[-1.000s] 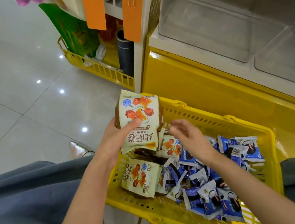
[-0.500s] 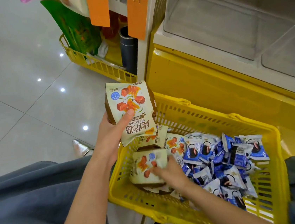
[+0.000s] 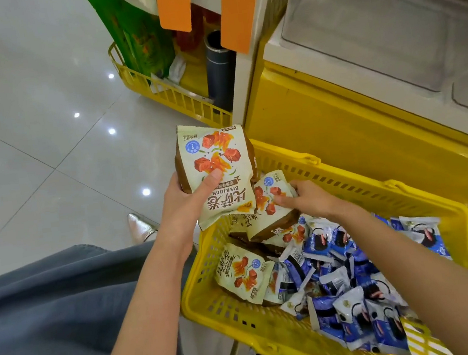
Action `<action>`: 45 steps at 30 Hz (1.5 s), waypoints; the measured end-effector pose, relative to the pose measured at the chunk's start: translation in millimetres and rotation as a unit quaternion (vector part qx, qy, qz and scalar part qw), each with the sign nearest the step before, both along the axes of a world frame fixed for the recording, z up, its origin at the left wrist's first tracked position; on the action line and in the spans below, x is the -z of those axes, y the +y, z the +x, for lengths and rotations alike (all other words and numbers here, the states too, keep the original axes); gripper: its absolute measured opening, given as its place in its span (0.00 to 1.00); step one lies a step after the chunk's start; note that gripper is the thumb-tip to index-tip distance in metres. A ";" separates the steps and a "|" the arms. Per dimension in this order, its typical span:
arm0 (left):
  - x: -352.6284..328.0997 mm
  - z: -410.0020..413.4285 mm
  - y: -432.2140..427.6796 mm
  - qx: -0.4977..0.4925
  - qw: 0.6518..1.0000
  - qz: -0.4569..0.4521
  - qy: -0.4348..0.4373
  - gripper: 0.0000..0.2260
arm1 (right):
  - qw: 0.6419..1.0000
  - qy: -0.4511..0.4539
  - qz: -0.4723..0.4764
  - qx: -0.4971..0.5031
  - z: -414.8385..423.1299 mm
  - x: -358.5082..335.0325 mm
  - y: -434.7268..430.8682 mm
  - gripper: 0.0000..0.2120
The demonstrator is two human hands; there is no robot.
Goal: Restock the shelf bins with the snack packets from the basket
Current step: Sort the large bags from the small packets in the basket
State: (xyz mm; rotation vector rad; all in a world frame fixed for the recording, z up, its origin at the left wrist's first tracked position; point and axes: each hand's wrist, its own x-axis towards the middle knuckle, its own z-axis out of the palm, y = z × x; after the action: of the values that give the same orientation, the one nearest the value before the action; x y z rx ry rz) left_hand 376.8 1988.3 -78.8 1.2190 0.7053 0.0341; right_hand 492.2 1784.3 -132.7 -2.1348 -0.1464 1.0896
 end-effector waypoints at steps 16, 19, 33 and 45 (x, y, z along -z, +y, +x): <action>5.4 7.7 -1.0 -0.018 0.999 -0.001 0.033 0.34 | 0.983 -0.126 -0.031 -0.126 -88.5 61.2 23.6 0.25; 7.4 8.2 -0.6 -0.022 0.999 -0.012 0.034 0.33 | 0.959 -0.277 -0.067 -0.012 -72.6 56.3 16.2 0.21; 19.3 22.4 2.5 -0.049 0.997 -0.035 0.056 0.31 | 0.972 -0.228 -0.002 -0.049 -46.0 86.2 19.4 0.12; 28.9 45.8 6.4 -0.046 0.997 -0.017 0.063 0.34 | 0.975 -0.179 -0.111 -0.072 9.2 127.6 4.0 0.13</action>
State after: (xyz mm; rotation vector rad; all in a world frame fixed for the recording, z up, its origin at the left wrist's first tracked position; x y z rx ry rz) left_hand 422.5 1994.7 -107.7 1.1630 0.8693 0.0210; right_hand 501.3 1788.3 -260.2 -2.5433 -0.3687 0.8205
